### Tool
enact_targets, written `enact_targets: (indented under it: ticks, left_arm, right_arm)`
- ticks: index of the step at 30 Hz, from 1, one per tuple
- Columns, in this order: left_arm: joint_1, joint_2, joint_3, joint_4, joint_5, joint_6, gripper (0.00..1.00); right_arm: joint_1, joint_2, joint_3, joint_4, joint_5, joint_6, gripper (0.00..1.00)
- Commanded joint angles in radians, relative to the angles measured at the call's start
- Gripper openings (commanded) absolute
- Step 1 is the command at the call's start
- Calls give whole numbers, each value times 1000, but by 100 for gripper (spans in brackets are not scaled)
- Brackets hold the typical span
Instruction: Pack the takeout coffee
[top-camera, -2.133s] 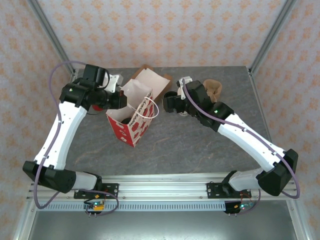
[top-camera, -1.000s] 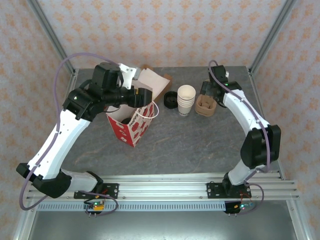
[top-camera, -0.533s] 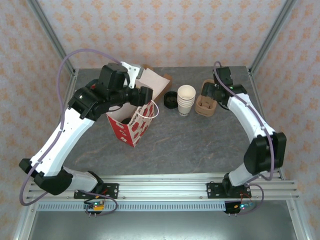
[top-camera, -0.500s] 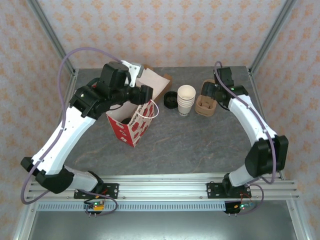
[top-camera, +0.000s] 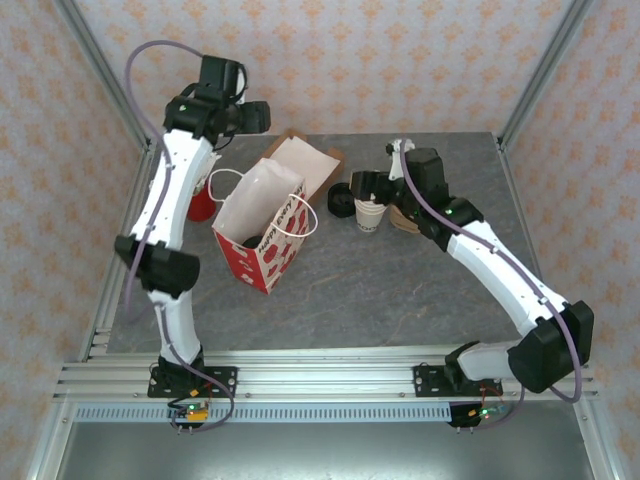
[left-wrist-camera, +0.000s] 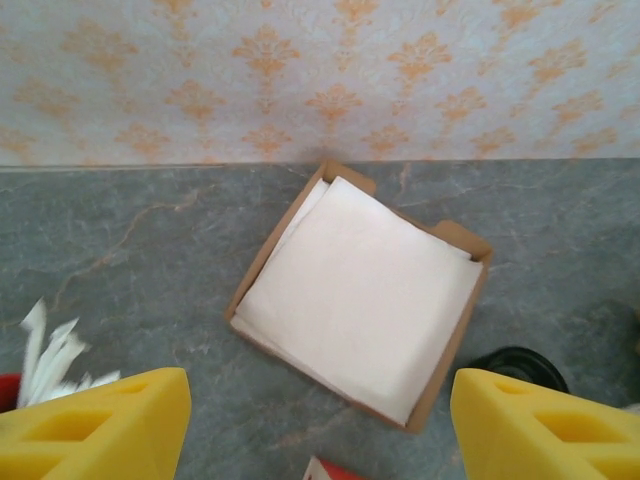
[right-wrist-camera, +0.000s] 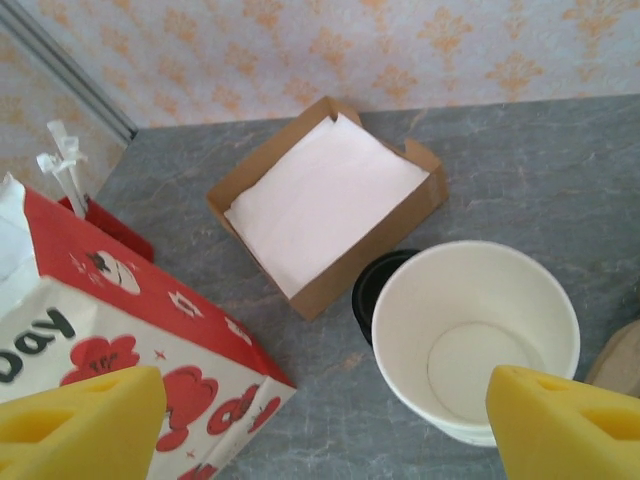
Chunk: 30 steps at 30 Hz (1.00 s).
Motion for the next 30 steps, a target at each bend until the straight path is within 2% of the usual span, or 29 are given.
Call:
enact_targets:
  ticks: [1,3,5,8,12,16,19,22,25,28,30]
  left_arm:
    - [0,142,210,-178,38,23,69]
    - [1,197,261,-208,51,24,68]
    - [1,204,241,-212,64,16,67]
    - [2,161,152,-171,38,10,66]
    - [21,105,98,-134,28,-5,67]
    - [37,54,69,-118,35,-15,68]
    - [42,-4,1,-63,21,-20,68]
    - [45,-46,-36,-49,-4,-12,69]
    - [48,-77,-66,-47,-26,-6,69]
    - [49,-118,-109,-19,21,-7,69]
    - [47,-157,-155,27,76,-6,69]
  right_arm:
    - [2,-50,-34,88,-37,-18,85]
    - [2,-54,-40,86,-55,-24,85]
    - [3,-57,-45,85,-71,-36,85]
    - [2,-57,-50,89,-73,-35,85]
    - [11,-49,-44,89,-146,-24,85]
    - [100,-23,-1,79,-192,-46,84]
    - [172,51,75,52,-204,-17,78]
    - [191,124,109,73,-276,82,69]
    - [221,159,109,98,-309,123,65]
    - [238,163,112,93,-294,124,65]
    - [238,147,118,76,-242,122,65]
